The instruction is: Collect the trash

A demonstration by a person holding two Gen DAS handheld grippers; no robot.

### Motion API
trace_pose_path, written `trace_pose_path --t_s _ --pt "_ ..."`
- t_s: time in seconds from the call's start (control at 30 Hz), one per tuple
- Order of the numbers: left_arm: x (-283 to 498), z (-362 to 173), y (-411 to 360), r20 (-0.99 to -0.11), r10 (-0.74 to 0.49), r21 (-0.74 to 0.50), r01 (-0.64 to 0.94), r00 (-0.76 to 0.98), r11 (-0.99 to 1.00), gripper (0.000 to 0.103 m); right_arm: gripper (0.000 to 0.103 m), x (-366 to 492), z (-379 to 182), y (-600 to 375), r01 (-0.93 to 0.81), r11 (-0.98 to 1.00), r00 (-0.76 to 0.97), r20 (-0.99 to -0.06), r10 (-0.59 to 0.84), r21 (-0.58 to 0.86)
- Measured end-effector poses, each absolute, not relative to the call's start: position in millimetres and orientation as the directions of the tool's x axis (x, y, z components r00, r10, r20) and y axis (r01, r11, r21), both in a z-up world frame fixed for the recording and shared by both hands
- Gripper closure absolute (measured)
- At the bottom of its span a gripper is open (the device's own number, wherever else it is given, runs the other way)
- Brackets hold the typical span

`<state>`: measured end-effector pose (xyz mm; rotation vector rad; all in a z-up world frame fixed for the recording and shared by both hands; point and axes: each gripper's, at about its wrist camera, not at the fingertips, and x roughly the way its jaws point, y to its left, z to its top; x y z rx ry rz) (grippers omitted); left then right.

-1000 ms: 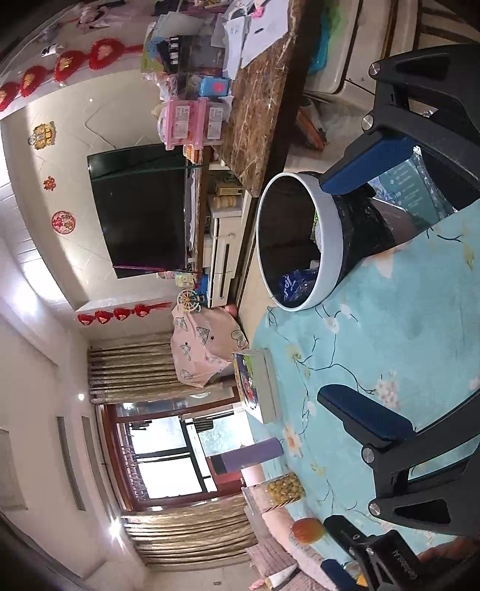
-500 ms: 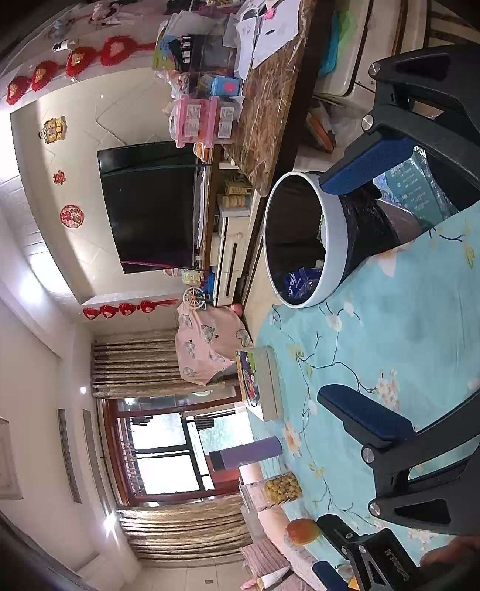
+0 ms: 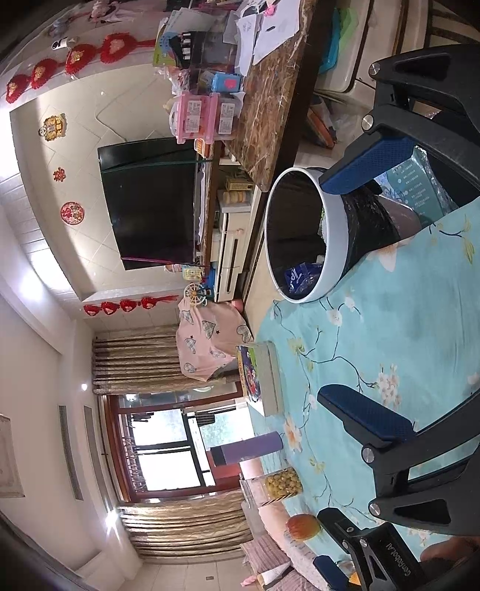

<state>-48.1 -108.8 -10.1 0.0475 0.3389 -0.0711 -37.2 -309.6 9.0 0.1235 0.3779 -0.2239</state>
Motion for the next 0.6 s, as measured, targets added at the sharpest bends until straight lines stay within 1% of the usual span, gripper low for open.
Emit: trace_pose_path --t_s 0.6 --pt "-46.0 -11.6 -109.3 -0.333 -0.065 0.041 0.083 0.941 0.996 0.0 0.0 -38.5 10.7 -307.4 0.23 0.969 0.908 -0.377 -0.183 0.085"
